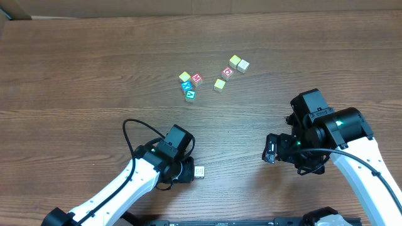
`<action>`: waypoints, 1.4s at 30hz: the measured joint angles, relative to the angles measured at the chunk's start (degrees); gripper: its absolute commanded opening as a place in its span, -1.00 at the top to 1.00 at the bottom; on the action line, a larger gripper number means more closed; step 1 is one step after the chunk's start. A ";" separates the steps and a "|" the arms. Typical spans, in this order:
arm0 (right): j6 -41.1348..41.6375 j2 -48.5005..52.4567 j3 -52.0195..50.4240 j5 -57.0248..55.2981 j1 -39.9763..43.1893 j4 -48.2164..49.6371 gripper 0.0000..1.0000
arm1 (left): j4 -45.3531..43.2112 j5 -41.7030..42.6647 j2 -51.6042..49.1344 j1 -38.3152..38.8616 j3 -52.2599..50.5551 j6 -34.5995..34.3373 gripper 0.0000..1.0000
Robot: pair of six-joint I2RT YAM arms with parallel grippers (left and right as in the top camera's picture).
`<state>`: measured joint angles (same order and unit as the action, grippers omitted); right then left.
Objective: Flip 5 blocks
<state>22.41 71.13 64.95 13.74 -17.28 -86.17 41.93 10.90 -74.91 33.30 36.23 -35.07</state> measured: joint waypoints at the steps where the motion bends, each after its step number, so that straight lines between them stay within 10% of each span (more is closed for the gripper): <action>1: 0.00 0.00 0.00 0.00 -0.02 0.00 -1.00 | -0.04 -0.07 -0.13 0.00 -0.13 0.00 0.56; 34: 0.02 0.00 0.00 0.02 0.00 -0.39 -1.00 | -3.21 -0.39 -1.81 0.00 -0.31 -0.61 0.20; 42: -0.24 0.00 0.00 0.04 -0.02 2.36 -1.00 | 1.62 -2.10 6.21 0.00 2.01 -0.74 -0.21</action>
<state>22.17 71.13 64.95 13.78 -17.30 -83.81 43.55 8.80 -68.71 33.30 38.24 -35.81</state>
